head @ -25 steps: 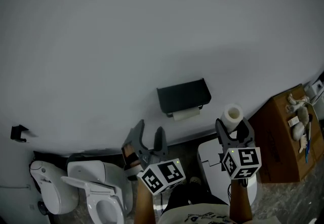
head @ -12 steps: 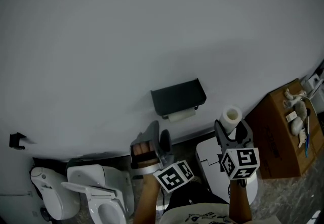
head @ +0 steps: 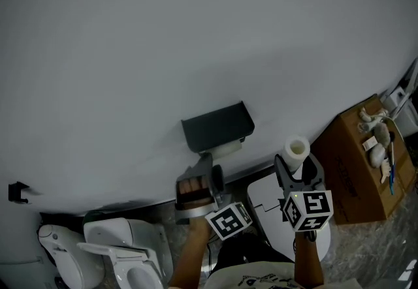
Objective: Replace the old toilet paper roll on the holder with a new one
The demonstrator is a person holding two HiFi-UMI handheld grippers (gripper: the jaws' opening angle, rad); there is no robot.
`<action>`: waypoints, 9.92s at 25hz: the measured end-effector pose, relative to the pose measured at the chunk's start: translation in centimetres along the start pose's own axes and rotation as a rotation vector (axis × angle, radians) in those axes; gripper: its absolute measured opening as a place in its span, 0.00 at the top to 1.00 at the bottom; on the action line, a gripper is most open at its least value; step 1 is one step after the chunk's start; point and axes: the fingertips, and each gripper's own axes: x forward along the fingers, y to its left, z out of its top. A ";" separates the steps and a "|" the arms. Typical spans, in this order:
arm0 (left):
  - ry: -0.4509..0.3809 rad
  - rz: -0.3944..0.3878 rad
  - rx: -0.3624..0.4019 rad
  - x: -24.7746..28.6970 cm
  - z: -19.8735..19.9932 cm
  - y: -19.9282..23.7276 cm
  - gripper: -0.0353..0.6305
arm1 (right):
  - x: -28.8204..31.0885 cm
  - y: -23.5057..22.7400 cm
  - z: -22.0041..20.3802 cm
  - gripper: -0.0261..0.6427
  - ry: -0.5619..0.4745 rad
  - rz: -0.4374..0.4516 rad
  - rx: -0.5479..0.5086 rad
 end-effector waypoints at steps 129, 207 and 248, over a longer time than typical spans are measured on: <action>-0.597 -0.103 -1.194 -6.8 -1.5 8.0 0.68 | 10.0 0.4 -3.6 0.51 0.145 -0.079 -1.547; -0.517 0.084 -1.301 -10.0 -8.4 11.1 0.68 | 0.7 12.9 4.5 0.50 -0.164 0.318 -0.378; -0.542 0.114 -1.299 -9.9 -7.0 12.9 0.68 | 1.0 8.8 7.7 0.92 -0.226 0.226 -0.066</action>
